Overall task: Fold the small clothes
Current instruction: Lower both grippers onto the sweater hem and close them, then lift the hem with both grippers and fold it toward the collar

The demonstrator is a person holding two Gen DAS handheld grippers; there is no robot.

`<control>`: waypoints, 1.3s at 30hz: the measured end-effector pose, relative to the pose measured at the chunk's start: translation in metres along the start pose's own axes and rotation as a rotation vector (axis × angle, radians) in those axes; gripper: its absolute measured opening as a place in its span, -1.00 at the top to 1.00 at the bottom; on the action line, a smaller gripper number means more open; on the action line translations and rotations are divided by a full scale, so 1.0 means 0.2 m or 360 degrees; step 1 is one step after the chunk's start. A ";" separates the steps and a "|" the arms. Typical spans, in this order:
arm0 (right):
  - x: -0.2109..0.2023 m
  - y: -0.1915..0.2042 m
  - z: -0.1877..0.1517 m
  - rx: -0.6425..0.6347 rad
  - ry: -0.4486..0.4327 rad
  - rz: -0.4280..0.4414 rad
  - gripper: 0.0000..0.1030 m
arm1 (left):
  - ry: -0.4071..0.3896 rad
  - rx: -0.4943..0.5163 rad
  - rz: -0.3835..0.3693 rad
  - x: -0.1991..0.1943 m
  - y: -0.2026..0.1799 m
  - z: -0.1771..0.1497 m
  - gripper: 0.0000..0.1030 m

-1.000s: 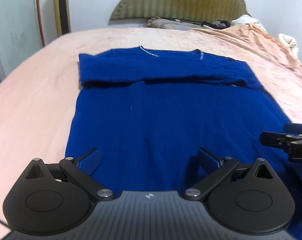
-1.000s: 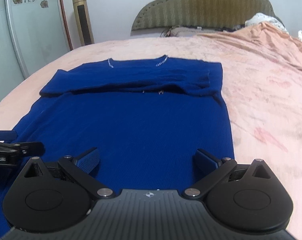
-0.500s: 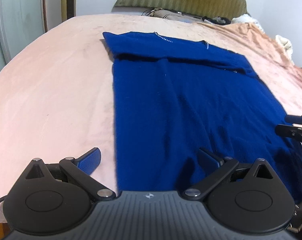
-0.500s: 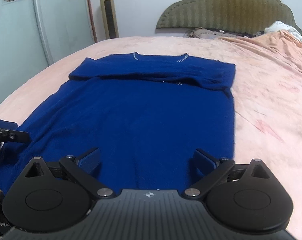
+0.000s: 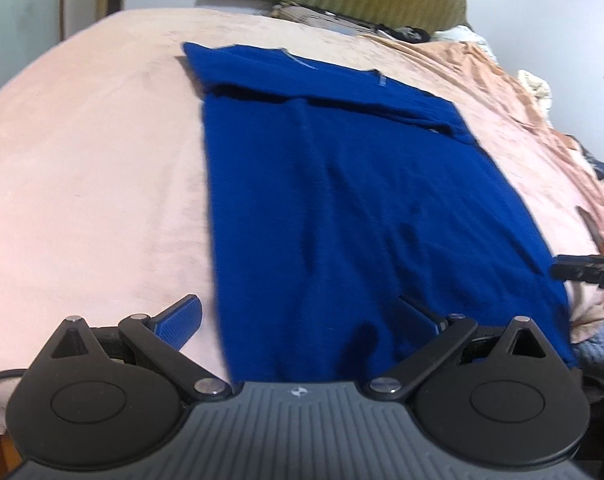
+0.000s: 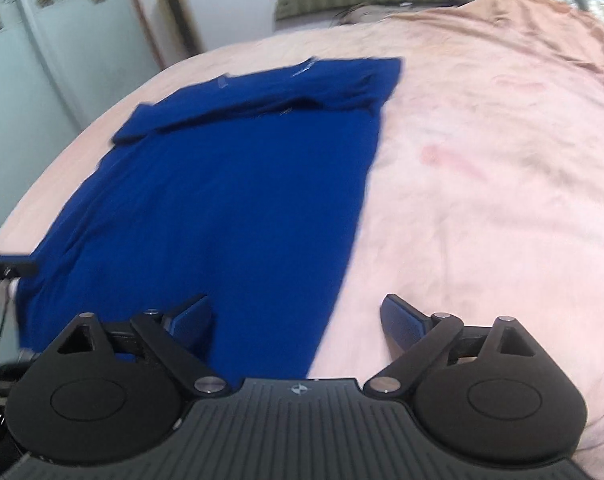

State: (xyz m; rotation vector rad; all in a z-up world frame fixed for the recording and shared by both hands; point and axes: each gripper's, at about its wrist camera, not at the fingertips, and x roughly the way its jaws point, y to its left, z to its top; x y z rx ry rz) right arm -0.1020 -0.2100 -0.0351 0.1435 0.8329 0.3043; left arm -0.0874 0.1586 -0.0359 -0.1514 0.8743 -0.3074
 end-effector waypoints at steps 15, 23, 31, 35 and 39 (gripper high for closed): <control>0.11 0.14 0.04 0.0065 -0.0010 0.0321 0.68 | 0.0030 0.0083 -0.0027 0.08 -0.19 0.12 0.78; 0.10 0.12 0.24 0.0001 -0.0220 0.0311 0.69 | -0.0207 0.0195 0.0099 0.10 -0.25 0.30 0.84; 0.27 0.05 0.41 0.0093 -0.0264 0.0186 0.69 | -0.0184 0.0038 0.0075 0.15 -0.14 0.38 0.84; 0.30 0.07 0.36 0.0047 -0.0208 0.0120 0.54 | -0.0136 0.0008 0.0049 0.07 -0.09 0.31 0.33; 0.24 0.03 0.30 0.0091 -0.0203 0.0118 0.02 | -0.0128 -0.0020 0.0056 0.01 -0.05 0.16 -0.65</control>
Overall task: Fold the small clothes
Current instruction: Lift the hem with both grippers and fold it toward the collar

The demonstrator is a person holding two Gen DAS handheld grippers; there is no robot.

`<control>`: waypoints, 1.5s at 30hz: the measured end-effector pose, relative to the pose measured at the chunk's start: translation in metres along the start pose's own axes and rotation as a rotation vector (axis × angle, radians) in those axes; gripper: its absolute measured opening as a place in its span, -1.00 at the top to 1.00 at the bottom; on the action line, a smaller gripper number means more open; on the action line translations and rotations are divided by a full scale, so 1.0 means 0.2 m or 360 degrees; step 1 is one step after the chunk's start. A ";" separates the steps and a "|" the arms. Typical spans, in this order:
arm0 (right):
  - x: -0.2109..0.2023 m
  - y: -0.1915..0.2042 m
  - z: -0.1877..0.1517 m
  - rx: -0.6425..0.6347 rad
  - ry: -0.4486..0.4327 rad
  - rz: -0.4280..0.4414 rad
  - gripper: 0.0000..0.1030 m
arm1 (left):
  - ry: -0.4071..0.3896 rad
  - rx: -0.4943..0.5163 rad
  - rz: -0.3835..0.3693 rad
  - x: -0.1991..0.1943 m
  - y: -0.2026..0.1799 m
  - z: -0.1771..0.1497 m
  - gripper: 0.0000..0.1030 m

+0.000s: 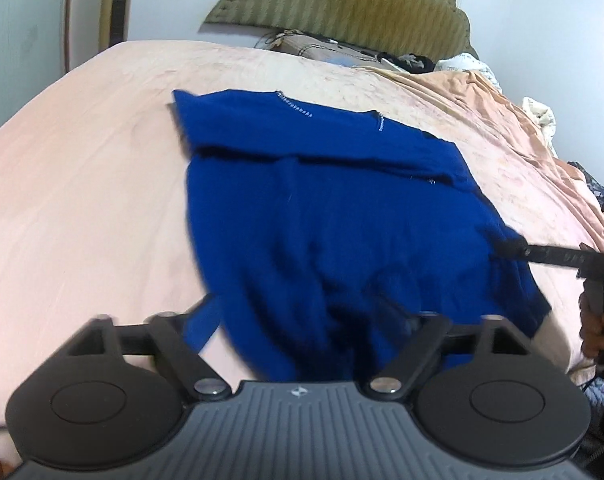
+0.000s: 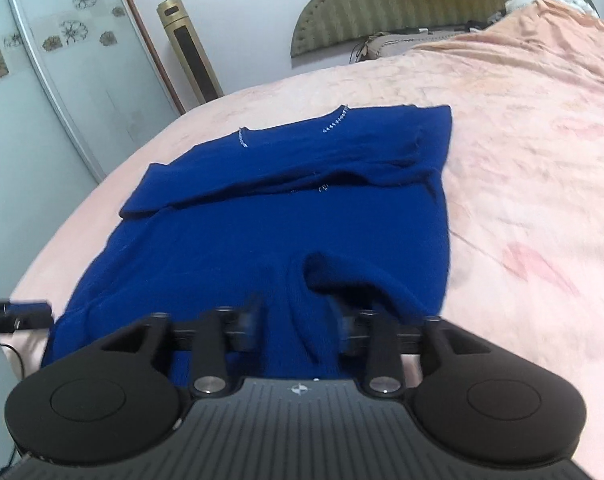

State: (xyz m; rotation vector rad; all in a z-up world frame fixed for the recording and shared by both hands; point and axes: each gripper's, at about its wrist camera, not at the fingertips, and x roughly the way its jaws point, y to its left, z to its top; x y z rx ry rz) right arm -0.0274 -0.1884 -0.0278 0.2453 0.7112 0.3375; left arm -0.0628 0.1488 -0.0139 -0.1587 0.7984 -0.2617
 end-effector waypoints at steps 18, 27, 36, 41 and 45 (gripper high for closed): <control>-0.14 0.03 -0.21 -0.0075 0.0116 0.0037 0.73 | 0.0228 0.0087 -0.0331 -0.07 -0.10 -0.26 0.41; -0.32 0.00 -0.09 0.0072 -0.0078 0.0246 0.76 | 0.0078 0.0044 -0.0331 -0.16 -0.10 -0.16 0.79; -0.33 0.00 0.10 0.0077 -0.0317 0.0184 0.76 | -0.0229 0.0167 -0.0133 -0.12 -0.08 0.17 0.79; -0.19 -0.04 0.15 0.0127 -0.0292 0.0114 0.76 | -0.0185 0.0078 -0.0033 0.06 -0.04 0.27 0.79; -0.07 -0.02 0.19 0.0063 -0.0301 0.0024 0.75 | -0.0161 0.0094 0.0028 0.16 -0.05 0.30 0.79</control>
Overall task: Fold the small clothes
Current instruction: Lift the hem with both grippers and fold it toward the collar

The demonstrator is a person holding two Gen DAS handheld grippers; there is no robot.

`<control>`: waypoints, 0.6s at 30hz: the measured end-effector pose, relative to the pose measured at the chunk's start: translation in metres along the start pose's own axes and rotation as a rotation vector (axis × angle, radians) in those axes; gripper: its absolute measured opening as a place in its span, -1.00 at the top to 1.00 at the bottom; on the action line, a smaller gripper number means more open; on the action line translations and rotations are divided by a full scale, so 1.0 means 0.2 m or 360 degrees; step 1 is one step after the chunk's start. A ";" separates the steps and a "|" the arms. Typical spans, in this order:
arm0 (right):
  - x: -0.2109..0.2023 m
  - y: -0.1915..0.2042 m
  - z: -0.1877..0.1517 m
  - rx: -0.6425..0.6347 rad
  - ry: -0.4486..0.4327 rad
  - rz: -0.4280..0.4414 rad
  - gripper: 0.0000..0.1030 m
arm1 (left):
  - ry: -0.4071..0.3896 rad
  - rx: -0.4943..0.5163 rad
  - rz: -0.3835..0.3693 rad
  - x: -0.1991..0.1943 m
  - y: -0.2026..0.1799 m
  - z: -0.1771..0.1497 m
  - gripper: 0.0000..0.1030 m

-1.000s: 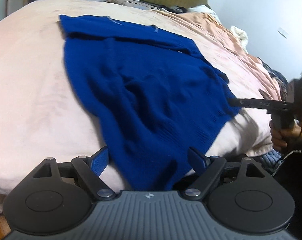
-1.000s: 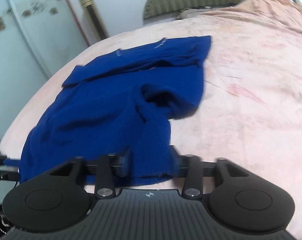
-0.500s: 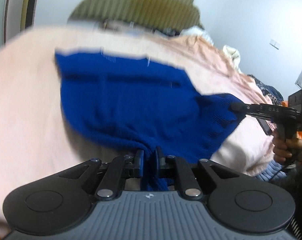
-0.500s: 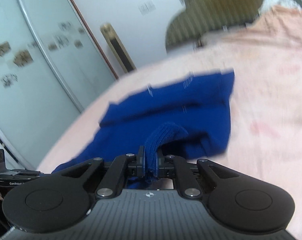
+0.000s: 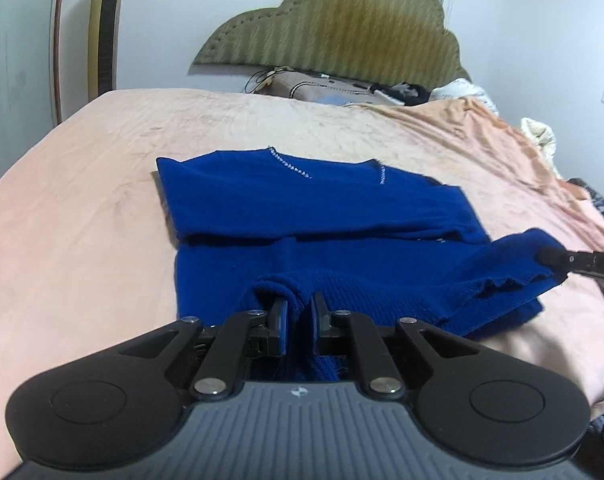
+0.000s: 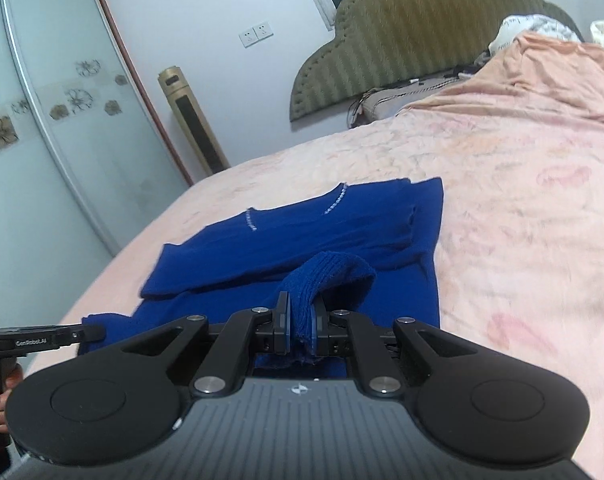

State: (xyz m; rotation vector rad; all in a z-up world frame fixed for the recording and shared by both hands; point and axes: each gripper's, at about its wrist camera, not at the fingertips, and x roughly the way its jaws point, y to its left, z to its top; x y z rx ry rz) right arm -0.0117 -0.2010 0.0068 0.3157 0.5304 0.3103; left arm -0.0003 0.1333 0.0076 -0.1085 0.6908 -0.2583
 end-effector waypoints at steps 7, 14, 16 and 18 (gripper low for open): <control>0.19 -0.04 -0.04 0.0078 0.0110 -0.0098 0.69 | 0.0106 -0.0325 -0.0100 0.16 0.13 -0.02 0.72; 0.21 -0.12 -0.08 0.0240 0.0165 -0.0040 0.54 | 0.0164 -0.0520 -0.0224 0.18 0.21 -0.10 0.26; 0.21 -0.12 -0.08 0.0238 0.0180 -0.0024 0.54 | 0.0165 -0.0527 -0.0233 0.18 0.20 -0.11 0.26; 0.21 -0.11 -0.09 0.0231 0.0193 0.0000 0.64 | 0.0168 -0.0519 -0.0242 0.18 0.19 -0.12 0.29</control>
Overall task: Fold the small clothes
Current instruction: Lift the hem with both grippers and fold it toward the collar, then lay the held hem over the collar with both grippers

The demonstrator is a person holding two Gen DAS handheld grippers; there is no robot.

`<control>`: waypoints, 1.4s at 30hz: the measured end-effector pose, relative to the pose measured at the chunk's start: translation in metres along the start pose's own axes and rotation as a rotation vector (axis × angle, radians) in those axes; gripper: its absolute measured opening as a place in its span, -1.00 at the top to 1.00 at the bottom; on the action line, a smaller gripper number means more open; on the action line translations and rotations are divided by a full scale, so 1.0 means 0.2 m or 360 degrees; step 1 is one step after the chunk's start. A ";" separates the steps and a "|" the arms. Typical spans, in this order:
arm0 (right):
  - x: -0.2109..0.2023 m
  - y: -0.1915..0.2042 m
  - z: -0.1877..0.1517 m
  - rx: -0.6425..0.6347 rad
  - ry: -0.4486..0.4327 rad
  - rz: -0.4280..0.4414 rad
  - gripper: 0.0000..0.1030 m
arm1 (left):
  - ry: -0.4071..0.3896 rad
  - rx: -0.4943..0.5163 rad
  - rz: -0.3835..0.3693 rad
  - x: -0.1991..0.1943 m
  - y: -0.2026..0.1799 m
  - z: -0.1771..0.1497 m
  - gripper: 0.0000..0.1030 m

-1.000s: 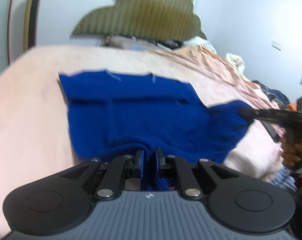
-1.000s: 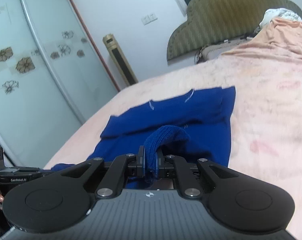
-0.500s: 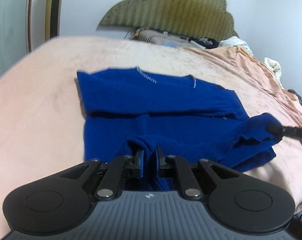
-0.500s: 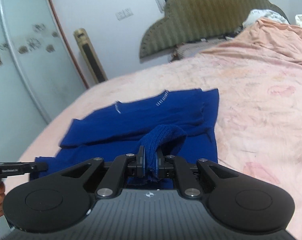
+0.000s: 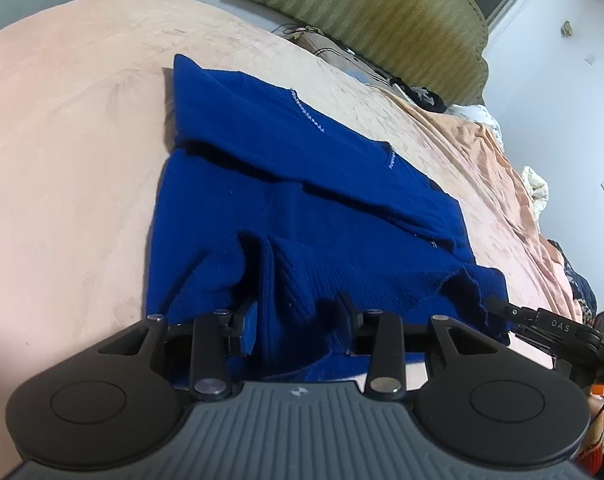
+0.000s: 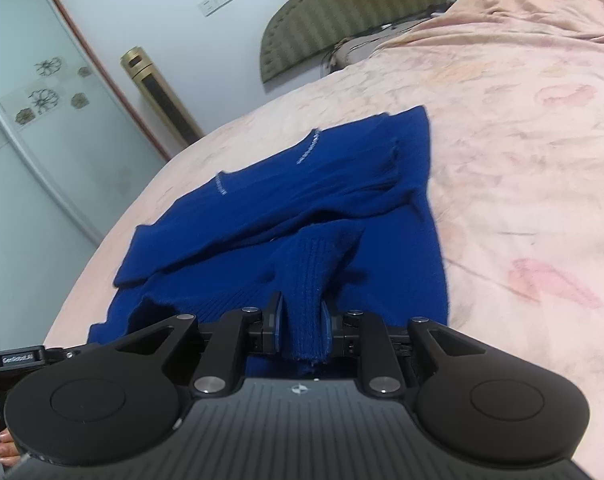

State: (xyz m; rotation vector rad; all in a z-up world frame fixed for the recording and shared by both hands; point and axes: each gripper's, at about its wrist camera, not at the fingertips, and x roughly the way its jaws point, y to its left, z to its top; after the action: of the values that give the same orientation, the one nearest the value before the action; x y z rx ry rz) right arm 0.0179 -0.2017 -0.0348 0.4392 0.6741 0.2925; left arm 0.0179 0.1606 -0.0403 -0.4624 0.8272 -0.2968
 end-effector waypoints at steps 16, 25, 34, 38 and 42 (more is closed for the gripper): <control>-0.21 0.23 0.15 -0.0206 -0.0350 -0.0041 0.74 | -0.0314 0.0491 0.0367 -0.15 -0.40 0.09 0.73; -0.19 0.24 0.17 -0.0267 -0.0375 -0.0121 0.75 | -0.0334 0.0553 0.0518 -0.07 -0.44 0.16 0.73; -0.16 0.27 0.20 -0.0325 -0.0439 -0.0204 0.75 | -0.0408 0.0640 0.0605 -0.02 -0.51 0.22 0.73; -0.15 0.27 0.21 -0.0355 -0.0457 -0.0241 0.75 | -0.0420 0.0658 0.0621 0.01 -0.51 0.23 0.73; -0.11 0.28 0.22 -0.0362 -0.0467 -0.0268 0.75 | -0.0438 0.0651 0.0633 0.04 -0.51 0.25 0.73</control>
State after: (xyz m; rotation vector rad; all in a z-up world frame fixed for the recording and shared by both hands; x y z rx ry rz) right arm 0.0232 -0.1759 0.0343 0.2003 0.3816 0.1387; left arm 0.0539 0.0824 0.0351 0.0493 0.5525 -0.0266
